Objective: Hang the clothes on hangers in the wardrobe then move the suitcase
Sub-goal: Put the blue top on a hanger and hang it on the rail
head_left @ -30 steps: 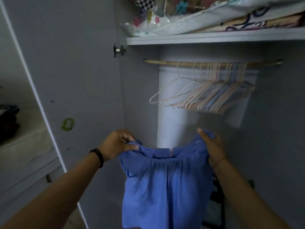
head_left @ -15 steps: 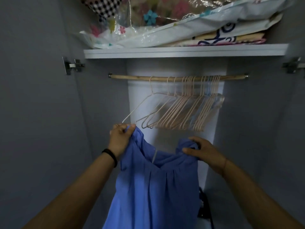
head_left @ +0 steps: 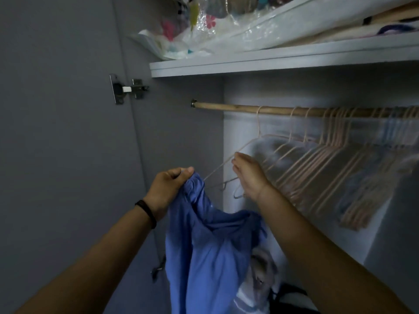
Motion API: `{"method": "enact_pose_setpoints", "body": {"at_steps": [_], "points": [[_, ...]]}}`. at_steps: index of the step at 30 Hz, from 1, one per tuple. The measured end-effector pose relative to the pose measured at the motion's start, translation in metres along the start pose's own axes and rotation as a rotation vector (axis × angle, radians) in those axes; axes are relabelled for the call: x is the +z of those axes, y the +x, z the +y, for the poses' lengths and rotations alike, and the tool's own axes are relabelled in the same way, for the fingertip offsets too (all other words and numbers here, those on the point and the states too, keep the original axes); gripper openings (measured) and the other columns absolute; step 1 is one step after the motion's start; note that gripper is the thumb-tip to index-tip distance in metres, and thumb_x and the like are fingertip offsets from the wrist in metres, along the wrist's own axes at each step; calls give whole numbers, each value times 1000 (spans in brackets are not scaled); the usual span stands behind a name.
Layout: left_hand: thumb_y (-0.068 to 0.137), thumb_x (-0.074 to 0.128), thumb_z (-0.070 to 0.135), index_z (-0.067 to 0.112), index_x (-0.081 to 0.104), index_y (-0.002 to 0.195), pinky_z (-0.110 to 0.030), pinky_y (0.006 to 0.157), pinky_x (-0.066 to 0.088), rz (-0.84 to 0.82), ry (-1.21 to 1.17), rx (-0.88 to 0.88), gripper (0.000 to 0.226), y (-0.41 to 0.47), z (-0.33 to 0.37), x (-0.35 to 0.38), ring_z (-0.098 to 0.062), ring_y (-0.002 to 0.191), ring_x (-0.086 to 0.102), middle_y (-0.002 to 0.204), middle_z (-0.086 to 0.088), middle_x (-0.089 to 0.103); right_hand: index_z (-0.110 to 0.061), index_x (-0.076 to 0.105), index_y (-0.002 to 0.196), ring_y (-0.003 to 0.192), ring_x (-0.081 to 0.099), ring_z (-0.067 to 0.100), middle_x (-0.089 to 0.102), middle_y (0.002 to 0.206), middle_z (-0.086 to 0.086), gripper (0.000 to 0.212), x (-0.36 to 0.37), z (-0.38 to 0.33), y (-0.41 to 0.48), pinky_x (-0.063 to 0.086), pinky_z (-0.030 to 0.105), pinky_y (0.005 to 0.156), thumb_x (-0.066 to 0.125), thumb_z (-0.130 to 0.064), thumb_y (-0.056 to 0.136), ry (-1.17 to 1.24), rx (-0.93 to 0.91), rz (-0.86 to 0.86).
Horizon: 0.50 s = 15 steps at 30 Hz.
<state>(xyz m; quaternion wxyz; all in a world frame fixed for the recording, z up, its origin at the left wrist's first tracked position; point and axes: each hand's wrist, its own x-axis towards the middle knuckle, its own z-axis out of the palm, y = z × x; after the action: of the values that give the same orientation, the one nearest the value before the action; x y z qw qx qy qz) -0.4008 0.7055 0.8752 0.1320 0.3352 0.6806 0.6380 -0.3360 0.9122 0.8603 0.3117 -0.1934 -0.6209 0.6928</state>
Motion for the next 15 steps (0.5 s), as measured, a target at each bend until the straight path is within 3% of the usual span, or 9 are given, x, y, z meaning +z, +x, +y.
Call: {"method": "enact_pose_setpoints", "body": {"at_steps": [2, 3, 5, 6, 8, 10, 12, 15], "points": [[90, 59, 30, -16, 61, 94, -47, 81, 51, 29, 13, -1, 46, 7, -2, -6, -26, 81, 58, 92, -30, 64, -16, 54, 110, 86, 48, 11, 50, 92, -4, 26, 10, 2, 46, 40, 30, 86, 46, -36, 96, 5, 38, 98], [88, 61, 35, -17, 59, 93, -49, 81, 50, 29, 17, -7, 52, 9, -3, -10, -26, 81, 56, 89, -28, 62, -8, 51, 119, 86, 50, 15, 51, 93, 0, 37, 13, 0, 61, 40, 32, 85, 47, -37, 95, 9, 69, 166], [76, 67, 52, -12, 59, 85, -47, 77, 49, 13, 26, -15, 66, 12, -5, -16, -25, 79, 51, 84, -19, 56, 5, 38, 135, 106, 55, 28, 54, 116, 16, 53, 16, -3, 87, 42, 35, 91, 49, -29, 96, 41, 122, 311], [71, 68, 58, -10, 59, 84, -46, 76, 48, 15, 30, -20, 69, 13, -7, -19, -25, 79, 51, 84, -18, 55, 6, 38, 133, 108, 57, 31, 53, 123, 19, 50, 15, -5, 93, 44, 36, 89, 50, -25, 96, 70, 129, 363], [72, 67, 55, -16, 56, 88, -50, 81, 51, 24, 28, -26, 73, 13, -7, -22, -27, 79, 55, 84, -30, 58, -4, 43, 112, 76, 59, 23, 54, 108, 16, 26, 14, -5, 106, 47, 31, 66, 51, -21, 94, 181, 98, 365], [80, 64, 46, -20, 53, 93, -53, 83, 51, 30, 29, -11, 67, 12, -4, -24, -29, 80, 58, 93, -41, 56, -17, 40, 93, 48, 48, 9, 51, 81, 11, 10, 12, -8, 114, 39, 20, 46, 48, -11, 93, 320, 54, 331], [86, 61, 37, -19, 55, 94, -48, 79, 53, 32, 39, 1, 58, 14, -7, -28, -29, 79, 61, 96, -40, 58, -23, 34, 79, 33, 36, 3, 38, 65, 4, 27, 11, -11, 118, 30, 14, 37, 43, 0, 92, 435, -1, 315], [86, 61, 31, -12, 64, 93, -30, 65, 57, 27, 14, -18, 44, 16, -11, -35, -27, 77, 68, 89, -25, 70, -22, 32, 77, 31, 28, 2, 34, 63, 2, 28, 15, -21, 113, 23, 14, 34, 43, -2, 93, 428, -42, 262]]}}
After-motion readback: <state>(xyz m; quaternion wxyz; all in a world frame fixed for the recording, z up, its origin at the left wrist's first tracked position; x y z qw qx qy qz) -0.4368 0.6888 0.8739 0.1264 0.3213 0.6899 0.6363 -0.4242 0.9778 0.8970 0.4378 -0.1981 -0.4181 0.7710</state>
